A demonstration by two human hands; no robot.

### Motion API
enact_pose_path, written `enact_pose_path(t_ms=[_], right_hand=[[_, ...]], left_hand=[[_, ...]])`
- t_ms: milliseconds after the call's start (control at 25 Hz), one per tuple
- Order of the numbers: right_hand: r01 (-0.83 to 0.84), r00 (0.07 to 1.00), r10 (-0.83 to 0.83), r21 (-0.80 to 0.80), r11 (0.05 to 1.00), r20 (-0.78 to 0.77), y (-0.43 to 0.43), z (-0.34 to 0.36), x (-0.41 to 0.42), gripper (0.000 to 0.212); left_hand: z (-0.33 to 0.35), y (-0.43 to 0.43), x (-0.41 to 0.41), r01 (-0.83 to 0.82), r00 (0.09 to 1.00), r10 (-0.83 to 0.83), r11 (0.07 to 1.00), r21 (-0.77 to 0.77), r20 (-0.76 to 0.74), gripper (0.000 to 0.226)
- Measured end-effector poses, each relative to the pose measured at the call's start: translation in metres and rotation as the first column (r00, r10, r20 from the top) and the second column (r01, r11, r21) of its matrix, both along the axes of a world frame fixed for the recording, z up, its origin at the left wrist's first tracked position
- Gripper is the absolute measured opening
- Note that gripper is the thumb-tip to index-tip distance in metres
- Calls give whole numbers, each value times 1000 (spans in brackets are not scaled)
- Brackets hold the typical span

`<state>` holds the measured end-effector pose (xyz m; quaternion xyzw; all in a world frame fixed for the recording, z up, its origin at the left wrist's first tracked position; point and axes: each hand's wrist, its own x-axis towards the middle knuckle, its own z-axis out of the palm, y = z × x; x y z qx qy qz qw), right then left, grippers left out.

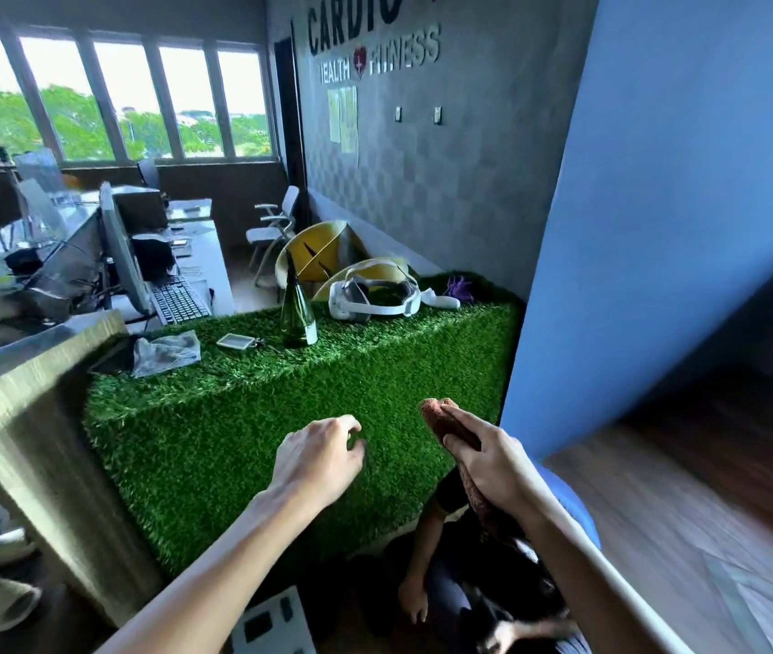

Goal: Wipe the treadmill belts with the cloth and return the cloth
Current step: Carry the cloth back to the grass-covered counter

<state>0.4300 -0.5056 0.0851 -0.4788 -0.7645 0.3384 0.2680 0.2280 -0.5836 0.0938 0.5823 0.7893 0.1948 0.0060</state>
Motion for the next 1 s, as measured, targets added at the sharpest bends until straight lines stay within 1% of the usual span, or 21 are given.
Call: enact_pose_path(t_ms=[160, 320, 480, 560, 640, 720, 800, 1000], right_hand=[[70, 997, -70, -12, 997, -14, 67, -7, -73, 46], [164, 986, -165, -31, 986, -15, 112, -8, -118, 47], [201, 979, -202, -47, 978, -7, 167, -12, -159, 47], [187, 982, -188, -66, 980, -13, 188, -18, -179, 47], [135, 990, -137, -79, 988, -16, 212, -26, -203, 47], [78, 997, -80, -93, 993, -14, 234, -30, -227, 47], [24, 1000, -25, -105, 994, -12, 248, -36, -252, 46], [-59, 998, 59, -142, 988, -10, 266, -48, -310, 47]], left_hand=[[-7, 84, -77, 100, 995, -100, 995, -4, 11, 34], [-7, 155, -126, 222, 975, -222, 974, -53, -1, 35], [-16, 214, -171, 262, 965, -259, 960, -98, 41, 33], [-27, 235, -192, 238, 970, -231, 965, -110, 78, 34], [-37, 255, -216, 178, 981, -168, 979, -95, 100, 33], [-42, 267, -240, 99, 993, -93, 991, -85, 69, 32], [-46, 271, -260, 56, 998, -53, 993, -104, 24, 32], [-57, 273, -310, -17, 999, 20, 995, -99, 29, 33]])
